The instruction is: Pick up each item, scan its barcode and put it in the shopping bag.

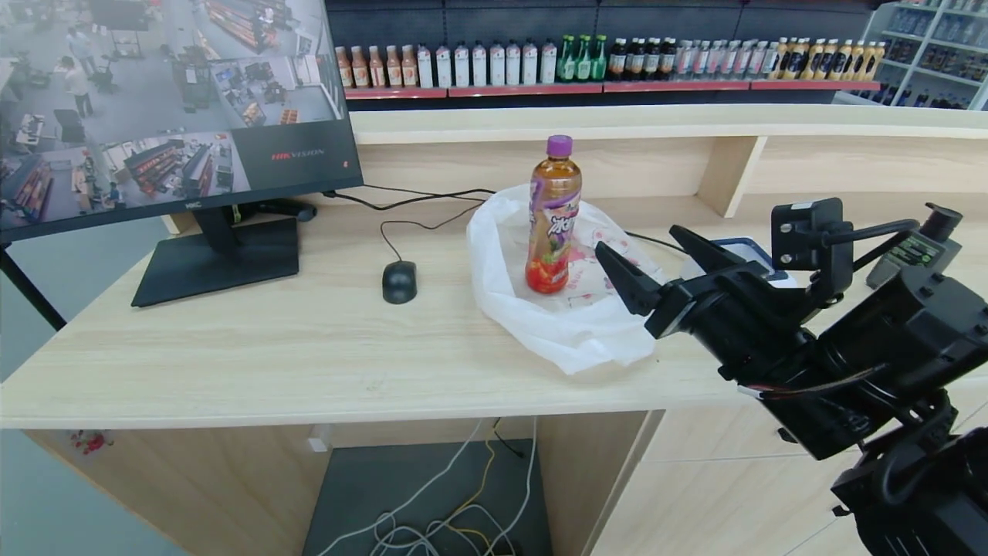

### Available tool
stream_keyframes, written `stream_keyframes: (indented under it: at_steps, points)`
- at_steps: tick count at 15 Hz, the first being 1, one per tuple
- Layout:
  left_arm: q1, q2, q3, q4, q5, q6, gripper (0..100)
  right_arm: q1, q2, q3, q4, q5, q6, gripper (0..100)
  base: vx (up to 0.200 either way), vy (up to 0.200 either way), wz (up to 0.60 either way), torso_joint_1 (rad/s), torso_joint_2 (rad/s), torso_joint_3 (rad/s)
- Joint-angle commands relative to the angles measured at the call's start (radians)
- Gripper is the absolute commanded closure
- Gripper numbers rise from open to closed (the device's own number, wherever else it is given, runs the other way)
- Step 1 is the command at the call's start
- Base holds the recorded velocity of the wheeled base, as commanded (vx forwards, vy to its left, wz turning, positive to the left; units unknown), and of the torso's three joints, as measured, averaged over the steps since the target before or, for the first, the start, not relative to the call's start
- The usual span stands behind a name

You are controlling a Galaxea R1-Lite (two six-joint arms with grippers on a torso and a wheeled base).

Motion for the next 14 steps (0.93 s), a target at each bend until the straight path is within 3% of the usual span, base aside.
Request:
stream_keyframes:
  at_steps: [1,6,14]
  points:
    - [0.001,0.0,0.0,0.001,0.0,0.002,0,-0.003,0.005,0.001,-0.001,0.0,0.006,0,0.0,0.0,0.0,0.0,0.0,0.0]
    - [0.001,0.0,0.0,0.0,0.0,-0.003,0,-0.011,0.03,-0.007,-0.001,0.0,0.017,0,0.0,0.0,0.0,0.0,0.0,0.0]
    - [0.001,0.0,0.0,0.001,0.0,-0.005,0,-0.015,0.019,0.012,-0.001,-0.001,0.017,0,0.0,-0.2,0.0,0.006,0.0,0.002]
